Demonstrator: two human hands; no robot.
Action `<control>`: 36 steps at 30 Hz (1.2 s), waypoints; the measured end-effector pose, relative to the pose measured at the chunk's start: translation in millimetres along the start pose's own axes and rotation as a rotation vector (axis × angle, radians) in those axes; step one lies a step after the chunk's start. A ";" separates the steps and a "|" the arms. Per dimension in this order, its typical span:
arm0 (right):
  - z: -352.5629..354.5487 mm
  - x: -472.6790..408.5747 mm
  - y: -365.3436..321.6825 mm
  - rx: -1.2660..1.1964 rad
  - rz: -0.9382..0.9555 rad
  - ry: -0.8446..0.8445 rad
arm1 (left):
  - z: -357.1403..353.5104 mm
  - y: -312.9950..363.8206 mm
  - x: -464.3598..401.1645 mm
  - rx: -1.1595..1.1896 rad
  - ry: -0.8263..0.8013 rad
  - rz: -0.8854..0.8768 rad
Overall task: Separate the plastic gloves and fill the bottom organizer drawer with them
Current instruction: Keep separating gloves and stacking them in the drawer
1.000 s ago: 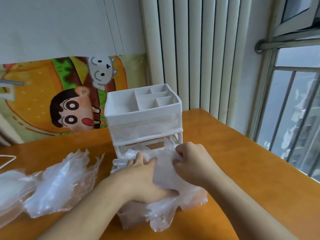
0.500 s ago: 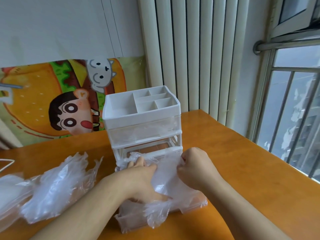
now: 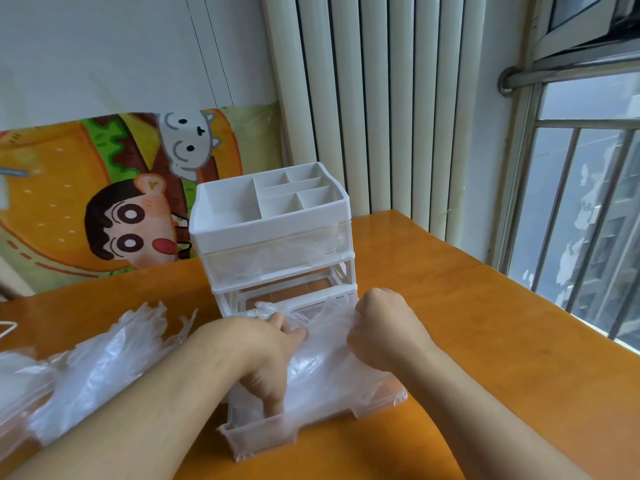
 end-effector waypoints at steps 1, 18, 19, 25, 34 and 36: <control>0.9 0.8 -1.5 0.008 0.000 0.002 | -1.0 1.3 -1.1 -0.033 0.002 0.011; 6.4 -1.6 3.5 -0.108 0.086 0.113 | 1.7 10.4 -3.6 0.065 0.055 -0.009; 4.6 -3.7 5.1 -0.092 0.087 0.118 | 1.8 10.3 -4.5 0.075 0.057 -0.011; 14.6 3.8 -7.8 0.071 0.142 0.158 | -3.0 7.7 -9.0 0.211 0.059 -0.027; -15.4 23.0 -50.1 0.284 0.392 -0.301 | -10.5 8.1 -10.0 0.287 0.067 -0.069; -17.6 17.8 -39.1 0.331 0.318 -0.424 | -13.1 6.4 -9.0 0.331 0.084 -0.079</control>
Point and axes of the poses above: each hand's wrist, its own x-axis away from the middle knuckle, its own z-axis out of the back of the hand, y = z × x, the point moved 6 cm from there along -x, towards the middle knuckle, and after that the axes turned 8 degrees about -x, right-handed, at the moved point
